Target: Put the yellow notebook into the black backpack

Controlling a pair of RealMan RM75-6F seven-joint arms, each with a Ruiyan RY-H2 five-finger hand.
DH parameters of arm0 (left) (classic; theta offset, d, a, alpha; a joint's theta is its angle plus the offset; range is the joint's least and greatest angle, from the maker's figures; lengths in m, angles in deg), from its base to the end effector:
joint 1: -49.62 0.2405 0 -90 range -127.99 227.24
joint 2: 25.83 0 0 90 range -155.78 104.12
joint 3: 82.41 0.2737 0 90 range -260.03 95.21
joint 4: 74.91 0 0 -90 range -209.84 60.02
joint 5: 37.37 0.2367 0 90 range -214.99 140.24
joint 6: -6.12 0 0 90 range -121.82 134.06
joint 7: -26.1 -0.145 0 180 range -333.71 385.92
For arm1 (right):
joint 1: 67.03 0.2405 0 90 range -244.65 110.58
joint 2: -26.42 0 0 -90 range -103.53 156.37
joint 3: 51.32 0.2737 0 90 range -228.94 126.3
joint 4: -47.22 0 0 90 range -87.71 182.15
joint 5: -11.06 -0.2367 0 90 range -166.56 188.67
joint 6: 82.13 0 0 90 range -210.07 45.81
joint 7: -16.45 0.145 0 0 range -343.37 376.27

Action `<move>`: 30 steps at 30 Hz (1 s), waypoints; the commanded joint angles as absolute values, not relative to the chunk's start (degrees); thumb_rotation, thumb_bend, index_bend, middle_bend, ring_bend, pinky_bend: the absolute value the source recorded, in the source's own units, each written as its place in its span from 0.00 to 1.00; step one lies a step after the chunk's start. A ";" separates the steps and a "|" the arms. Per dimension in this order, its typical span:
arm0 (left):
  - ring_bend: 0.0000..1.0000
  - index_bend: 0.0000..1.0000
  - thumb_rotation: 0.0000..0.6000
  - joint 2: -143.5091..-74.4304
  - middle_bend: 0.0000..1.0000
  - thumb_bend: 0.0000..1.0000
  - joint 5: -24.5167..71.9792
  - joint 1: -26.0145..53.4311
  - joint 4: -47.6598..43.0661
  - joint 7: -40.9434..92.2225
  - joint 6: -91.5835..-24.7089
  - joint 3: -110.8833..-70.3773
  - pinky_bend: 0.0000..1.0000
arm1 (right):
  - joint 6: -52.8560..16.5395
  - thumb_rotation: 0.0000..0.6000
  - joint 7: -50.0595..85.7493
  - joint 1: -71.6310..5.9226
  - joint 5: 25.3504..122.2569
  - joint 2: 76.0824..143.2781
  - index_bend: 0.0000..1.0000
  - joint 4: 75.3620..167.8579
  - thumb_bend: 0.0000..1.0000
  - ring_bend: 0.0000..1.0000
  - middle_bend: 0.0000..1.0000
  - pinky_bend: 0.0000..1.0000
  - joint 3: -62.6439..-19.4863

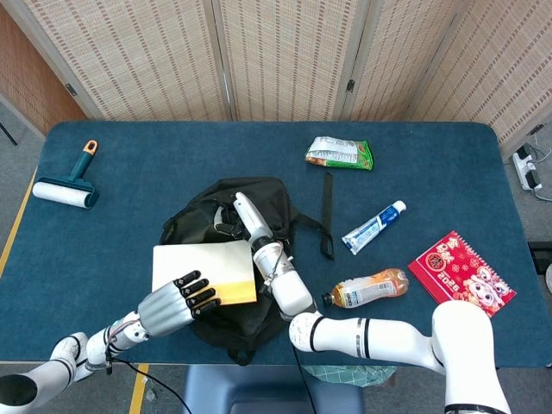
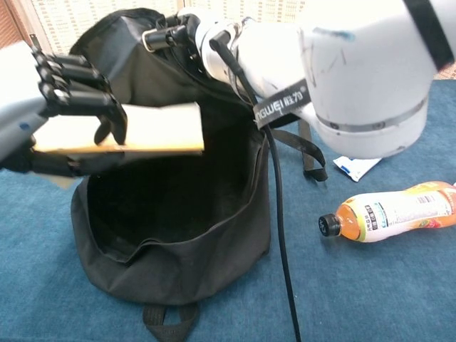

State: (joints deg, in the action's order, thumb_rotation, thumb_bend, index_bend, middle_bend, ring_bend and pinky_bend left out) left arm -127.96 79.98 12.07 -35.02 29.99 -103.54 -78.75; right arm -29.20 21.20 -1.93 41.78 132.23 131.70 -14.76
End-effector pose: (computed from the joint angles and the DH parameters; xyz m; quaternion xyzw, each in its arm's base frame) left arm -0.1962 0.2899 -0.0110 -0.7234 0.0561 -0.6342 0.2669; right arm 0.0734 -0.3975 -0.0776 0.4447 -0.7019 0.5422 0.1250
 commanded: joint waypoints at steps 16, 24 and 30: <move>0.61 0.75 1.00 -135.17 0.74 0.52 78.97 8.78 -36.47 30.10 -98.76 -78.26 0.60 | -29.98 1.00 23.32 -3.12 43.20 133.23 0.84 131.06 0.90 0.38 0.52 0.33 -15.00; 0.61 0.75 1.00 -139.23 0.74 0.51 75.75 7.79 -42.61 30.66 -94.98 -79.28 0.60 | -30.75 1.00 24.95 -4.83 43.75 132.60 0.84 133.98 0.90 0.38 0.52 0.33 -15.48; 0.61 0.75 1.00 -141.41 0.74 0.50 74.98 5.98 -44.59 29.57 -95.88 -80.11 0.60 | -30.63 1.00 25.49 -5.24 44.69 132.42 0.84 135.09 0.90 0.38 0.52 0.33 -15.43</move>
